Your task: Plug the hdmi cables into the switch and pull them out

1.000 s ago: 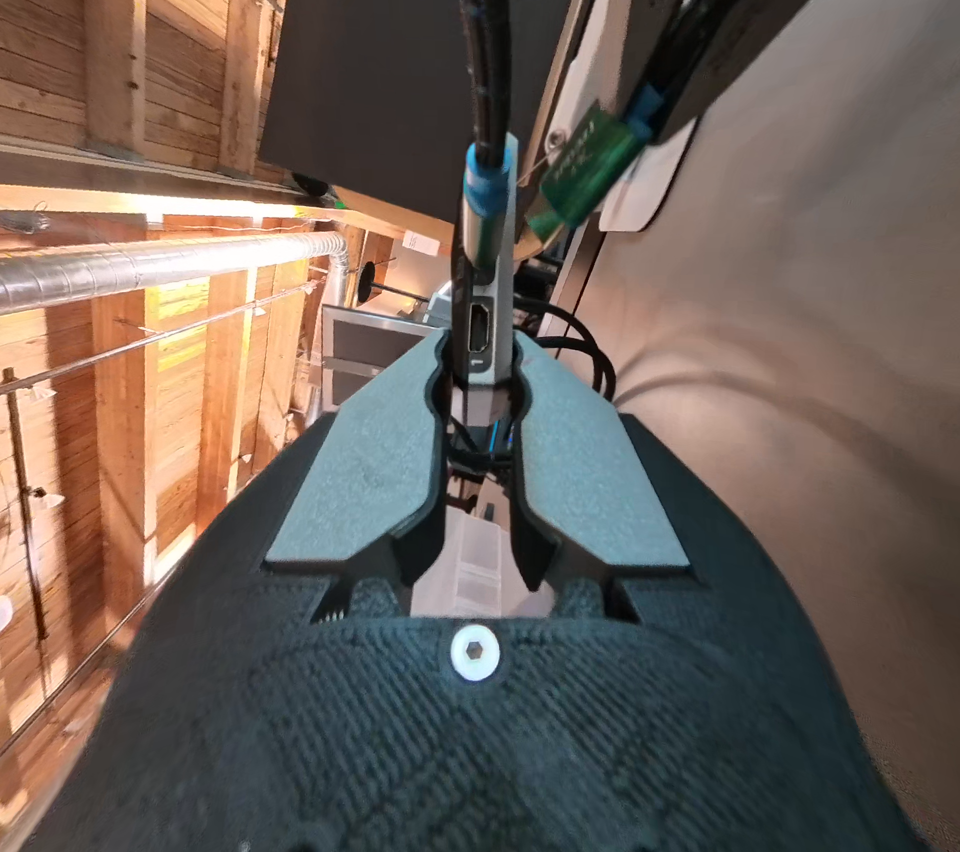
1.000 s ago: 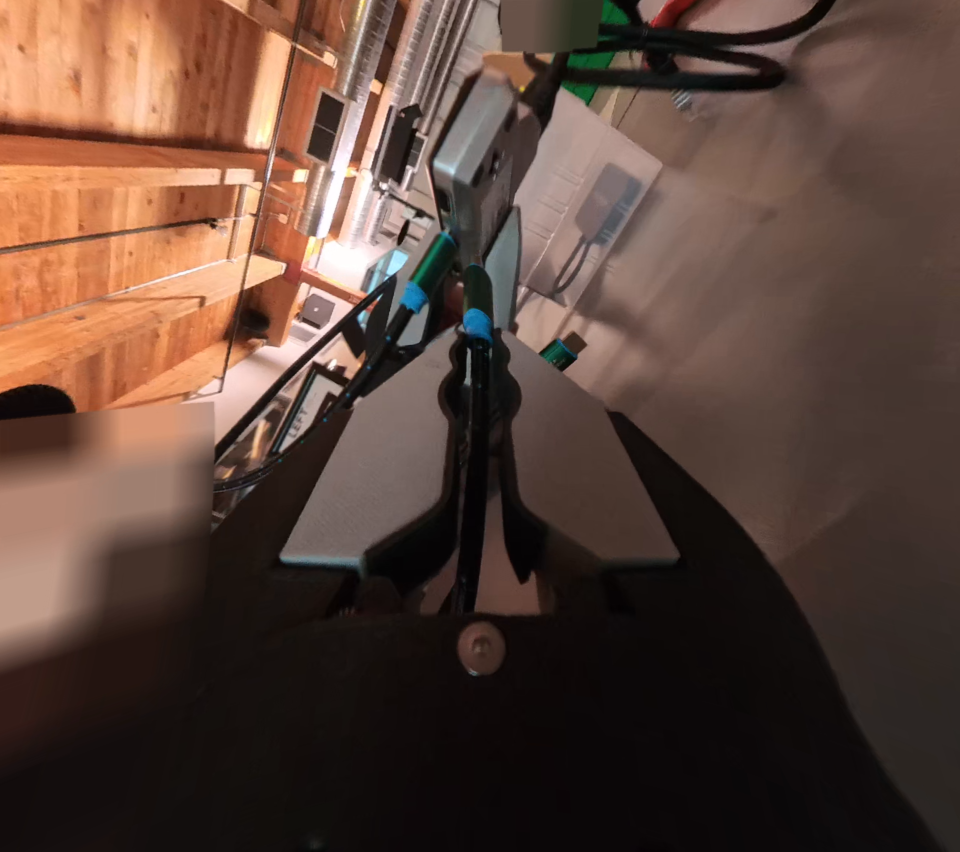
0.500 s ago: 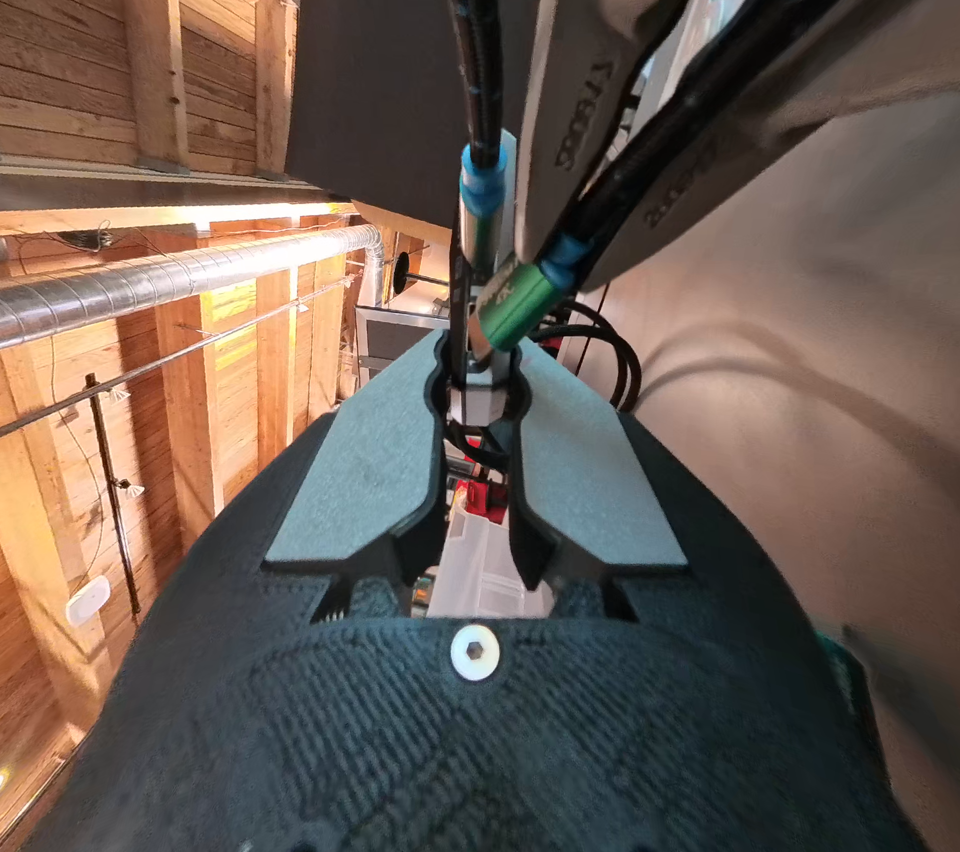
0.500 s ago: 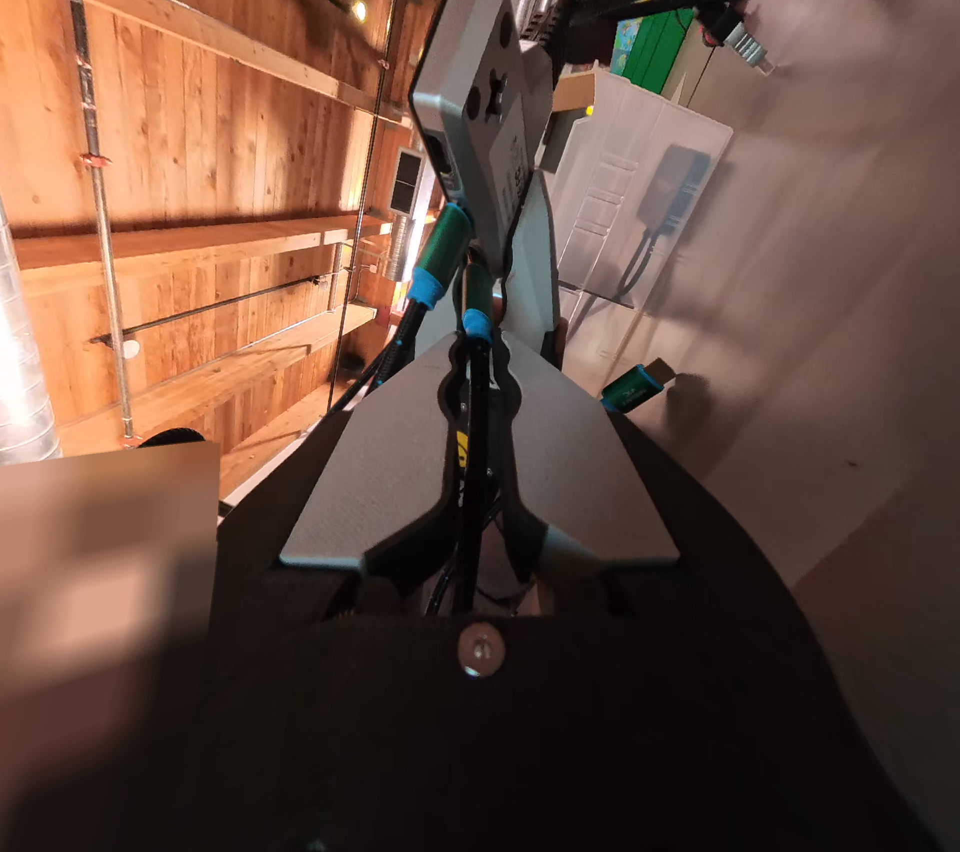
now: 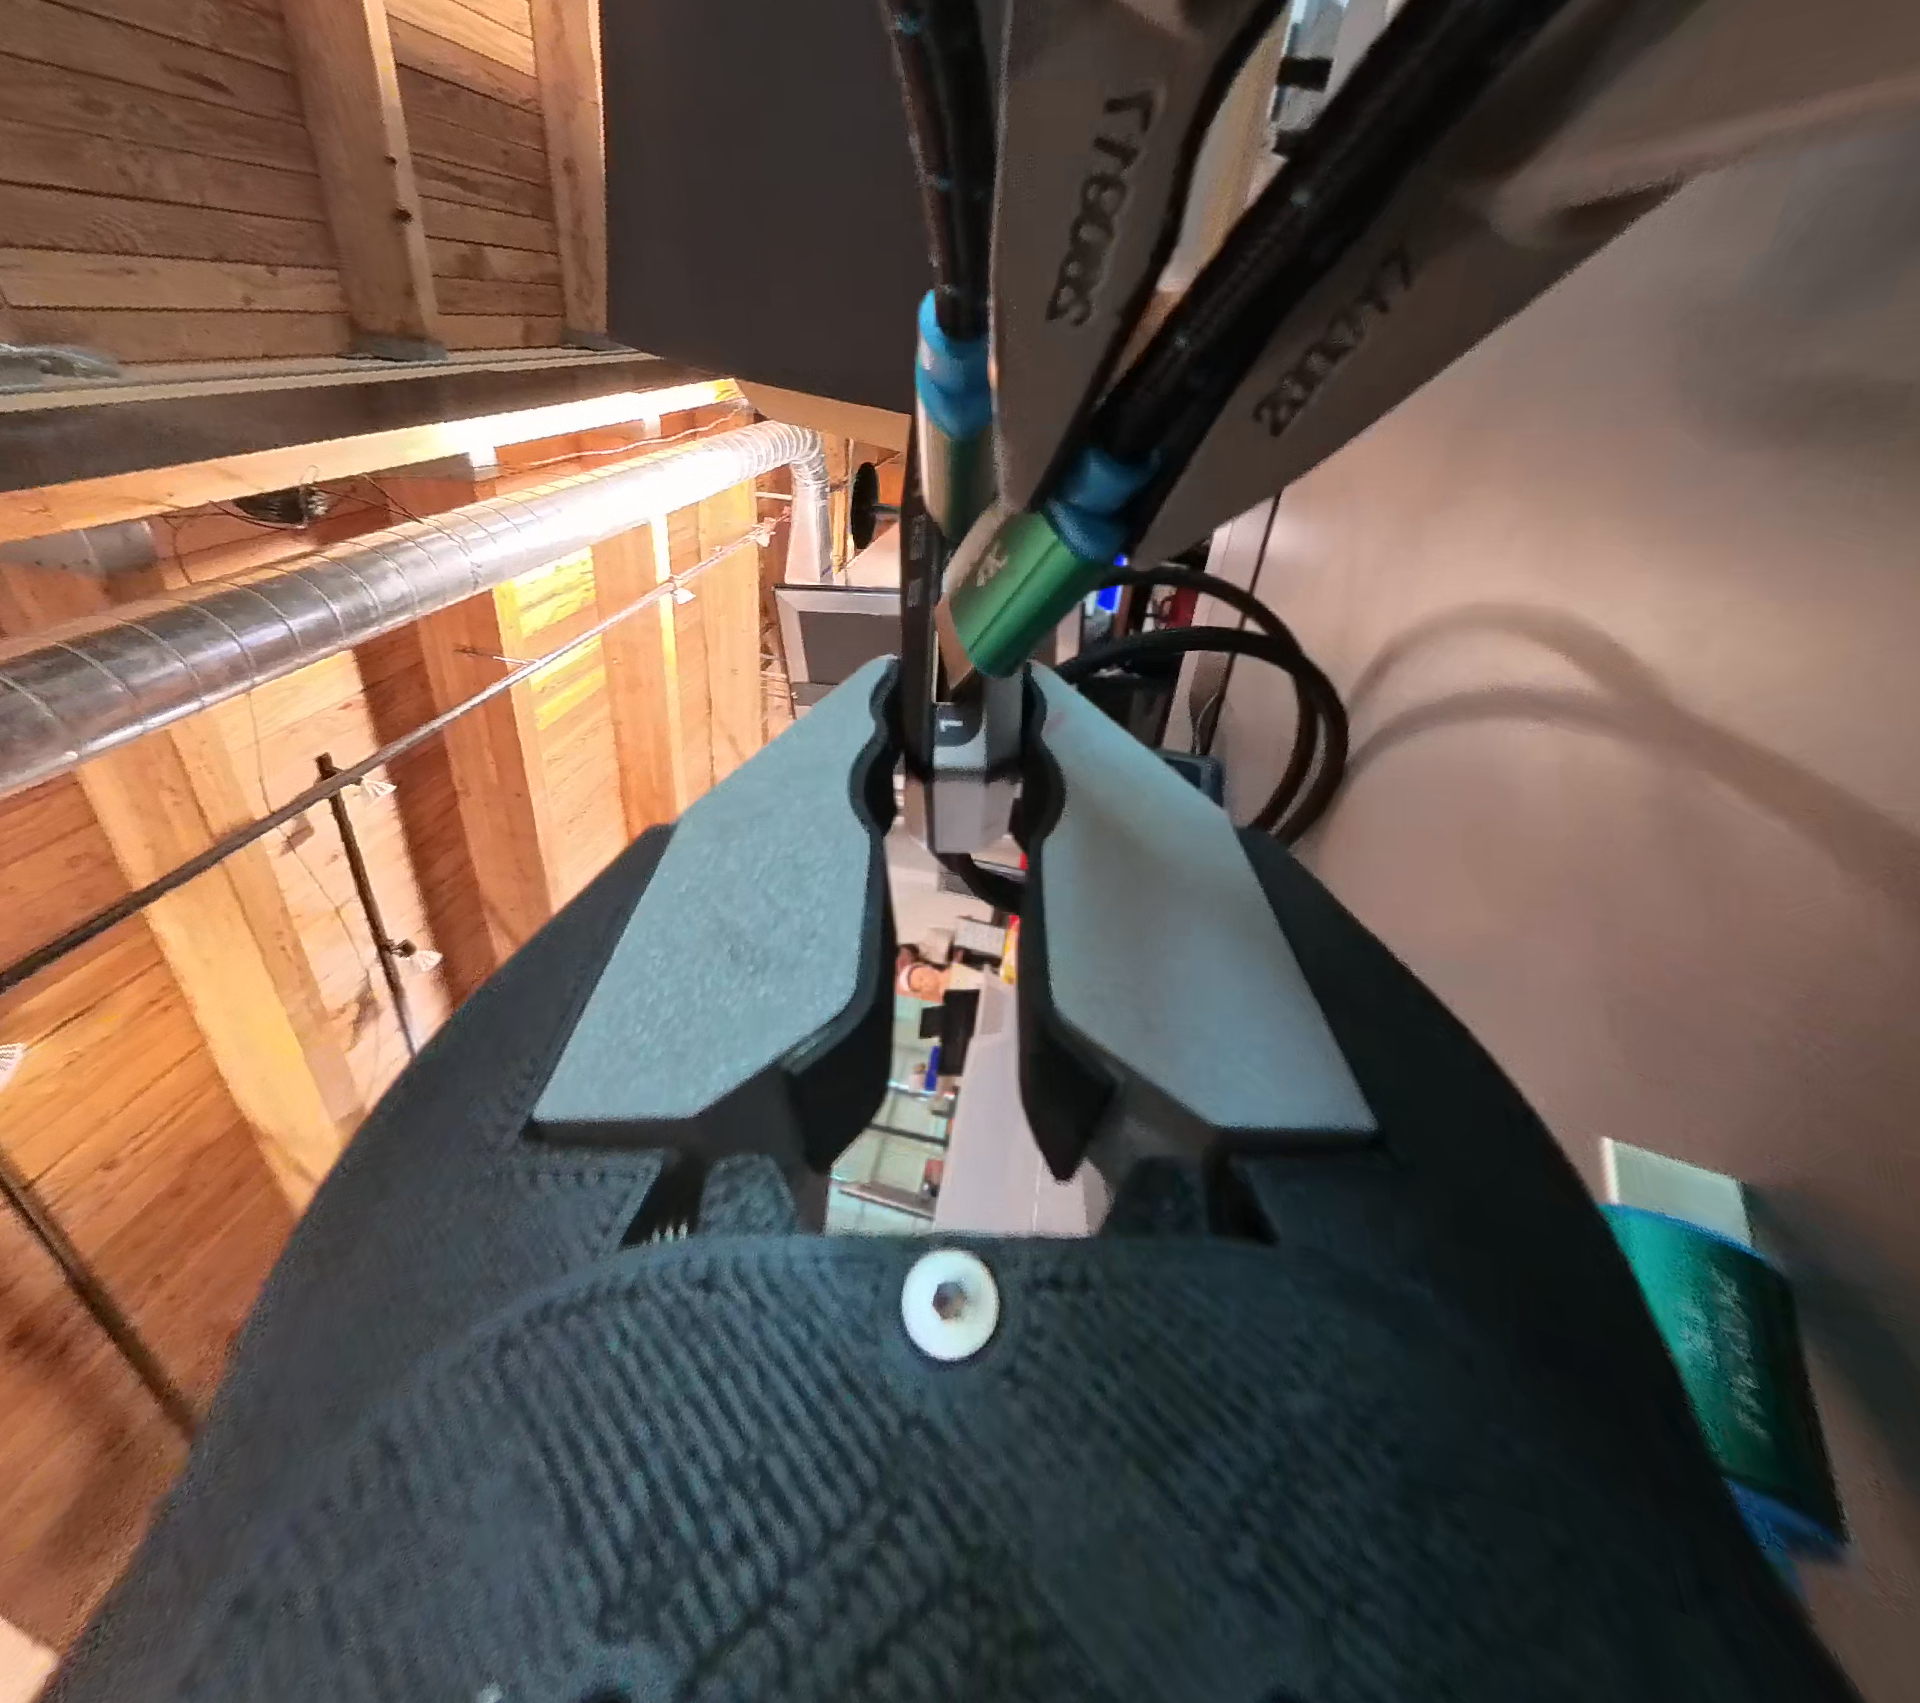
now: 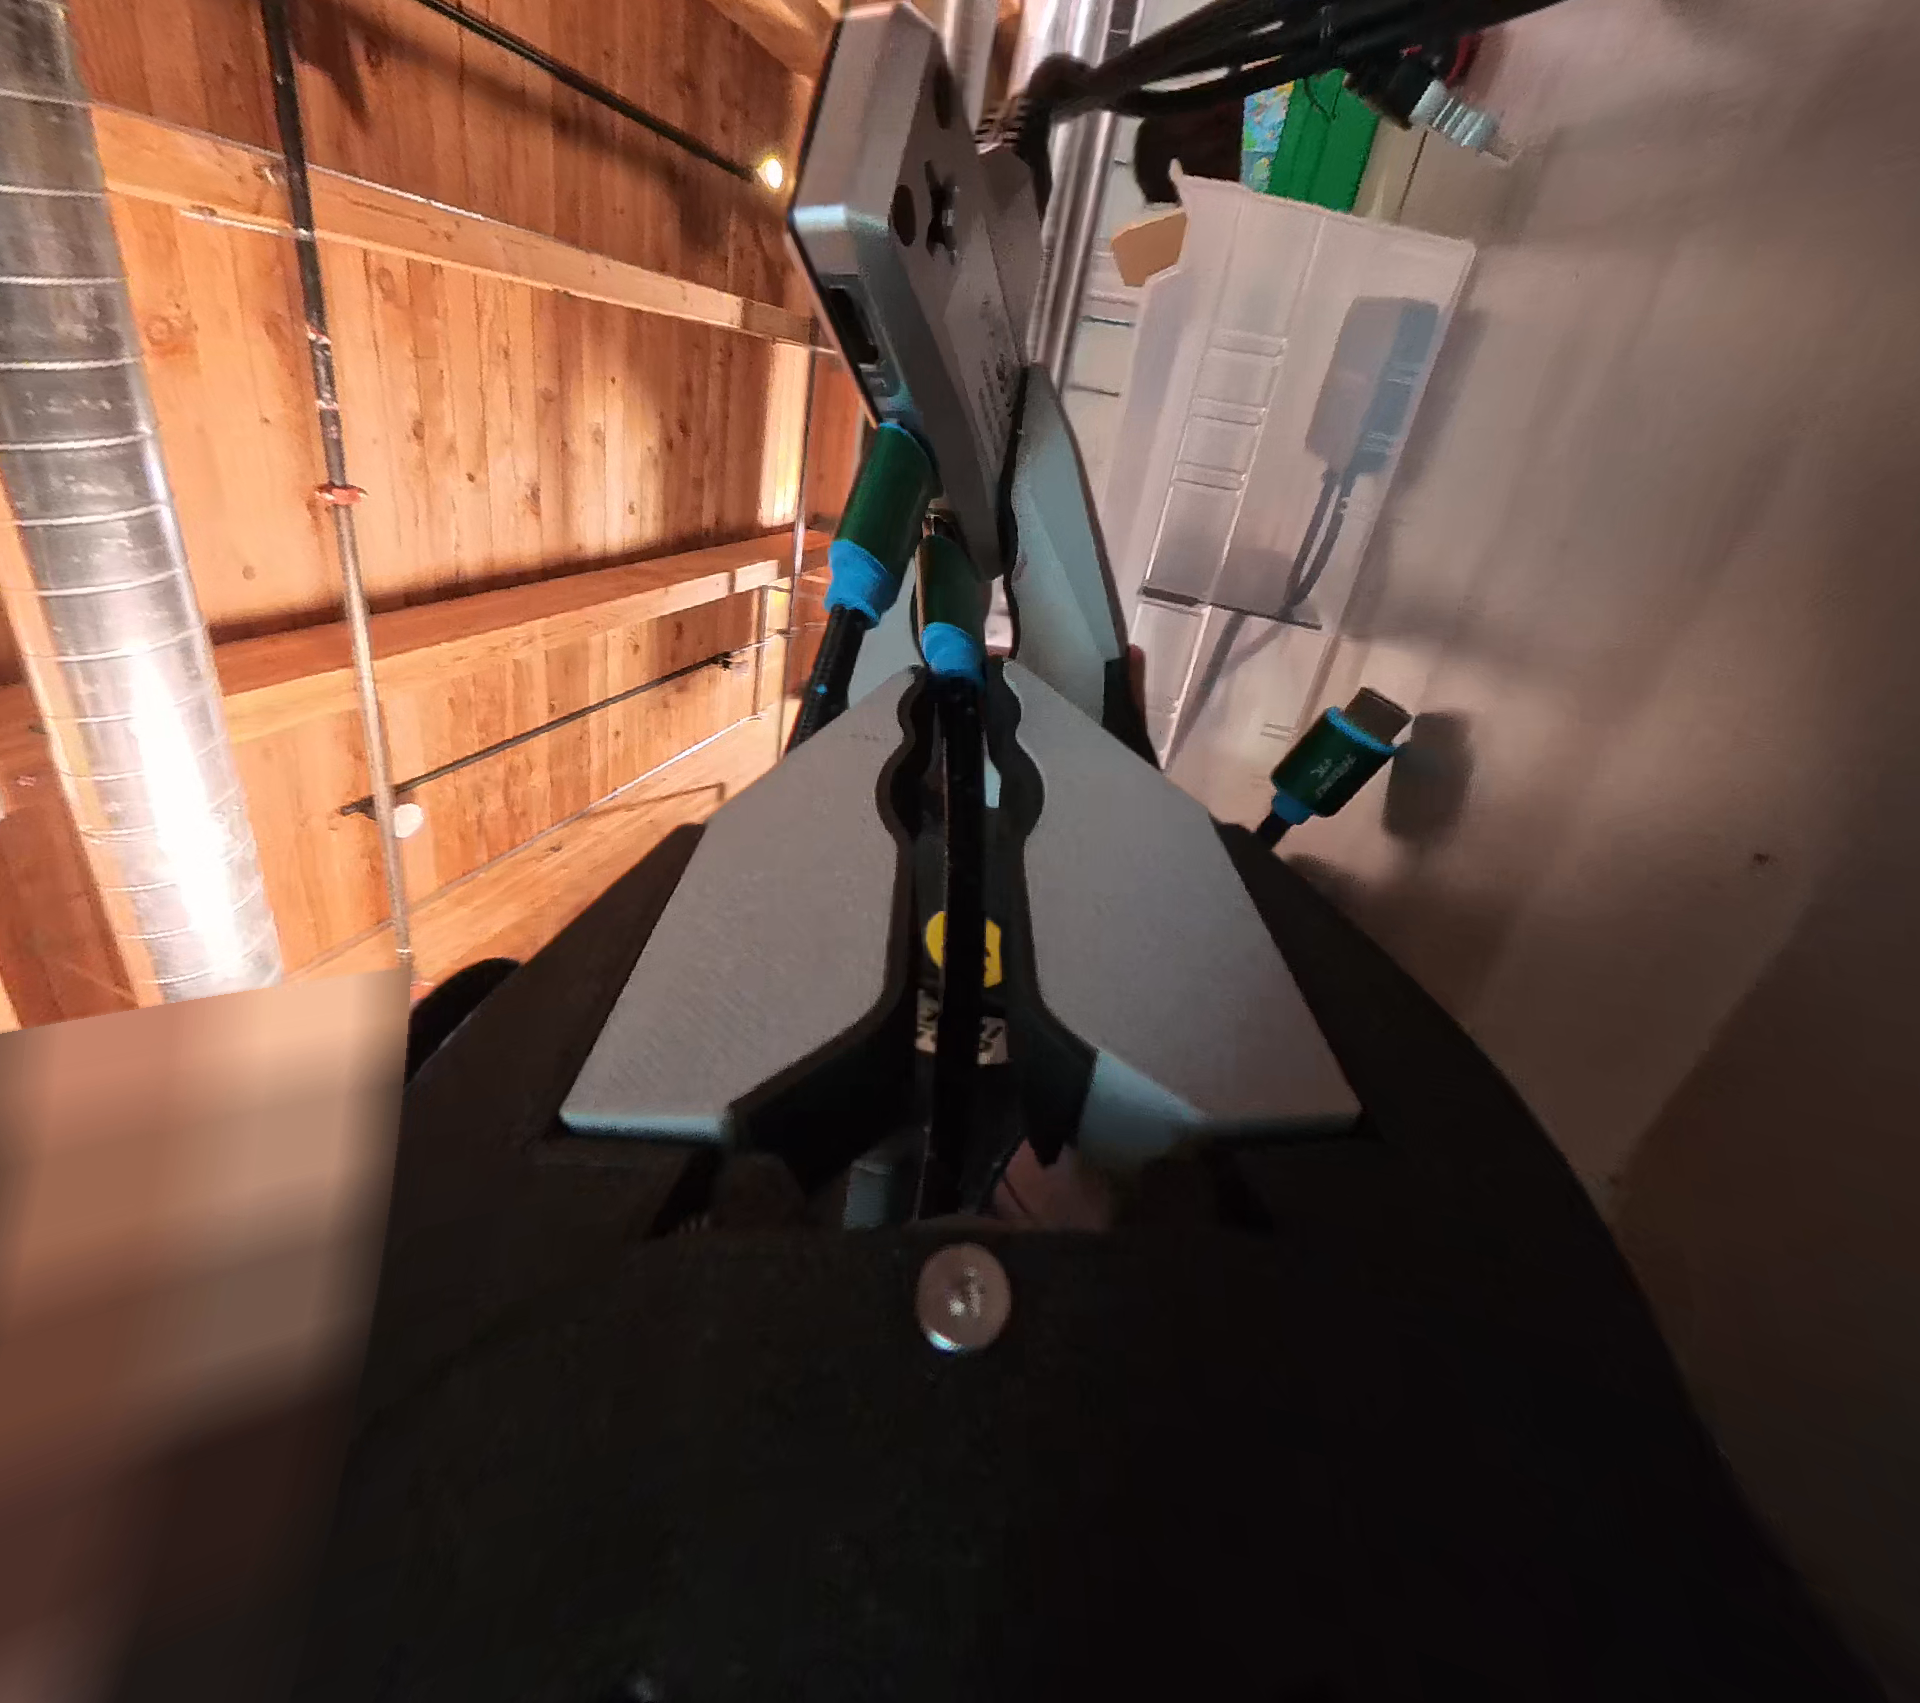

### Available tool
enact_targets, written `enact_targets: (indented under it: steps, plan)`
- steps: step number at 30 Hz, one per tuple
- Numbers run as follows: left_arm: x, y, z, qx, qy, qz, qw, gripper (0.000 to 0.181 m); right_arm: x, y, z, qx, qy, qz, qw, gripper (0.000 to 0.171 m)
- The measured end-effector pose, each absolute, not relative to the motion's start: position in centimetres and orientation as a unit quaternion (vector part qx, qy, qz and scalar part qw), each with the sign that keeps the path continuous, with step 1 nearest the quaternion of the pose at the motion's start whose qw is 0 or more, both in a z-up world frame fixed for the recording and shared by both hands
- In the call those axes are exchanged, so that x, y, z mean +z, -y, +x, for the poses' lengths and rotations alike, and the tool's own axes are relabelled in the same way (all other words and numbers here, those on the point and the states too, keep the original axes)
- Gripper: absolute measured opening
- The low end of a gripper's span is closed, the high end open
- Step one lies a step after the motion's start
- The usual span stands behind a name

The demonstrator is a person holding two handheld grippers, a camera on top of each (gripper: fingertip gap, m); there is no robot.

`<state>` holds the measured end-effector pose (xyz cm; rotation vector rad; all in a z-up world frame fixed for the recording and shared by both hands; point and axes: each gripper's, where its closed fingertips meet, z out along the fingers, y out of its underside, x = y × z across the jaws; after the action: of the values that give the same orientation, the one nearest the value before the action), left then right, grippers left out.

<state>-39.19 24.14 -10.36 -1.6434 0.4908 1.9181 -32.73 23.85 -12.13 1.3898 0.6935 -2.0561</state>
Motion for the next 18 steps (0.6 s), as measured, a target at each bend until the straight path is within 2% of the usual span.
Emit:
enact_targets:
  steps: [6, 18]
  plan:
    - [-10.0, -24.4, -38.9, 0.734, -0.184, -0.597, 0.267, 0.017, -11.9, -23.7, -32.6, -0.770, -0.198, 0.507, 0.333, 0.006]
    - [-8.9, -24.1, -39.1, 0.750, -0.198, -0.567, 0.278, 0.017, -11.4, -22.9, -32.9, -0.777, -0.194, 0.507, 0.319, 0.006]
